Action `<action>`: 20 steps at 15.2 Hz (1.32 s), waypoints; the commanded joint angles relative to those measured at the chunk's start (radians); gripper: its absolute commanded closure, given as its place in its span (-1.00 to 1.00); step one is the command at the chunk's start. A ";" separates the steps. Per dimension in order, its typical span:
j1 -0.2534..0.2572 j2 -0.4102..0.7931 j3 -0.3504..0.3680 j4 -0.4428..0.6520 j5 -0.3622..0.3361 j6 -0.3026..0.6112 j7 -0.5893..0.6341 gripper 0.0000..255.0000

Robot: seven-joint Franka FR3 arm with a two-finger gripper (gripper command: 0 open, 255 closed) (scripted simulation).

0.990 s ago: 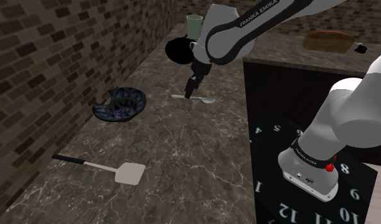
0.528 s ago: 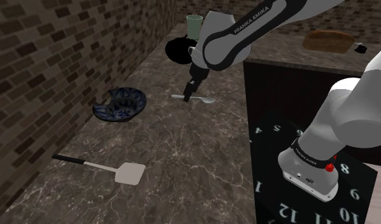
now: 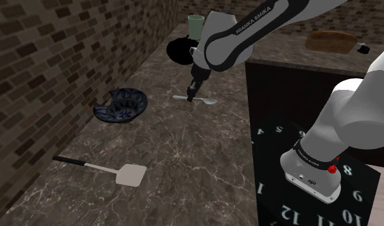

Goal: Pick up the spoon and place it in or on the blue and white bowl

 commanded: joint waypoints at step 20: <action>-0.015 -0.133 -0.001 0.081 -0.060 -0.212 0.064 1.00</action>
